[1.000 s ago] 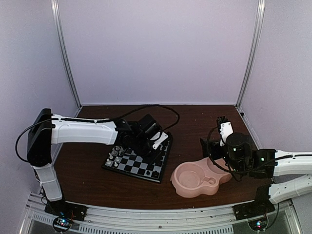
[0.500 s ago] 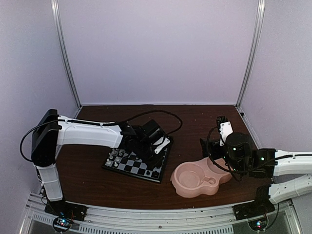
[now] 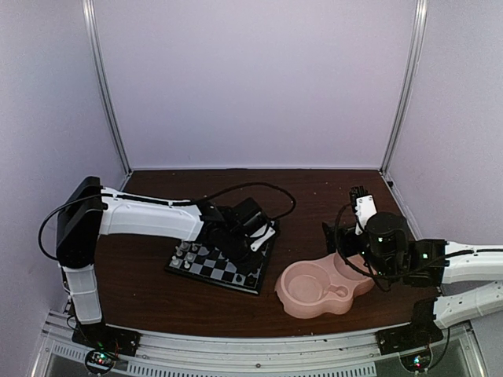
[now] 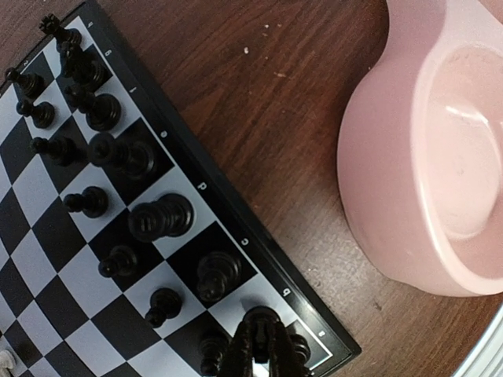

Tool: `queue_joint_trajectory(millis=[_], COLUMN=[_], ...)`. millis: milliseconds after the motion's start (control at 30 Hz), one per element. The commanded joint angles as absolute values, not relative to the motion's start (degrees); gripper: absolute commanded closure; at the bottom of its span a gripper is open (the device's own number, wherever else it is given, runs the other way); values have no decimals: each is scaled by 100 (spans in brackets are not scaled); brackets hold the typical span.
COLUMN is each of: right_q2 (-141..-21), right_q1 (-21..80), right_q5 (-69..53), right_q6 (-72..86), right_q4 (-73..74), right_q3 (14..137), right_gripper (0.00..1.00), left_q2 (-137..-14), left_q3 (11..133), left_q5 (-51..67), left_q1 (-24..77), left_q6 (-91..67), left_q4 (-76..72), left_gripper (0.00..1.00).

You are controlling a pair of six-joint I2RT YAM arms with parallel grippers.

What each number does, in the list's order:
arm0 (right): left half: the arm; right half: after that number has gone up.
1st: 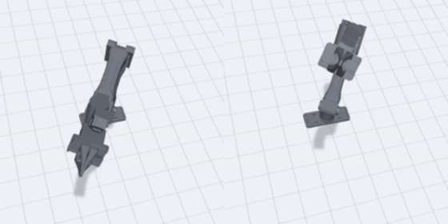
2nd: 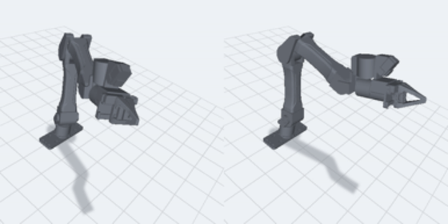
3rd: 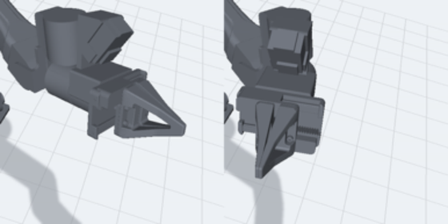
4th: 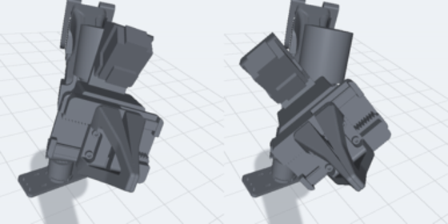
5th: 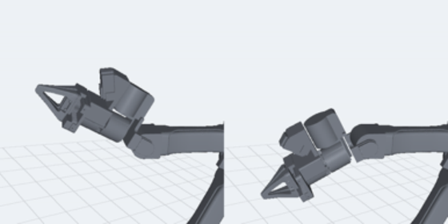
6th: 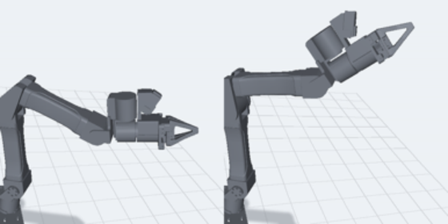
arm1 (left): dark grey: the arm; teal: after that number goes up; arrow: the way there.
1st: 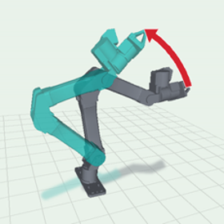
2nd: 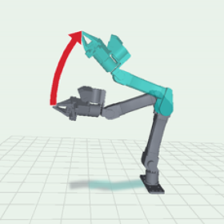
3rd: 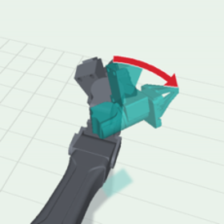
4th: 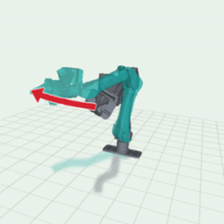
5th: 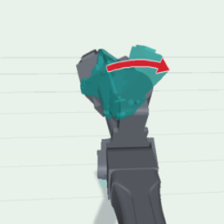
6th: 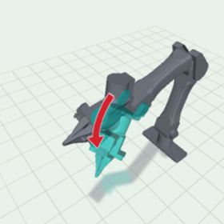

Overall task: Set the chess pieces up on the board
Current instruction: Place the knight at g8.

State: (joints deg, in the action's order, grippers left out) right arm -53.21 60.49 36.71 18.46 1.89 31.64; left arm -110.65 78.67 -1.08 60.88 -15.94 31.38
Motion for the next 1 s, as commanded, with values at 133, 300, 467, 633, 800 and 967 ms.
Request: queue_joint_trajectory(millis=[133,300,467,633,800,967], right_q2=[-5203,-5188,-5185,-5155,-5100,-5065], right_q1=[6021,6020,6020,6021,6024,6021], right_q5=[3623,3621,3604,3589,3596,3595], right_q6=[1890,1875,1884,1881,1864,1864], right_q4=[112,120,117,122,128,140], right_q3=[3100,3095,3086,3069,3063,3057], right_gripper=[0,0,0,0,0,0], left_q2=[-11178,-11243,-11258,-11260,-11220,-11196], left_q3=[8051,8094,8077,8094,8111,8206], left_q5=[-191,-146,-150,-166,-160,-233], left_q1=[6118,6126,6126,6124,6174,6206], left_q6=[-1575,-1553,-1549,-1550,-1526,-1531], left_q4=[2971,2975,2971,2971,2979,3141], left_gripper=[98,98,94,88,80,79])
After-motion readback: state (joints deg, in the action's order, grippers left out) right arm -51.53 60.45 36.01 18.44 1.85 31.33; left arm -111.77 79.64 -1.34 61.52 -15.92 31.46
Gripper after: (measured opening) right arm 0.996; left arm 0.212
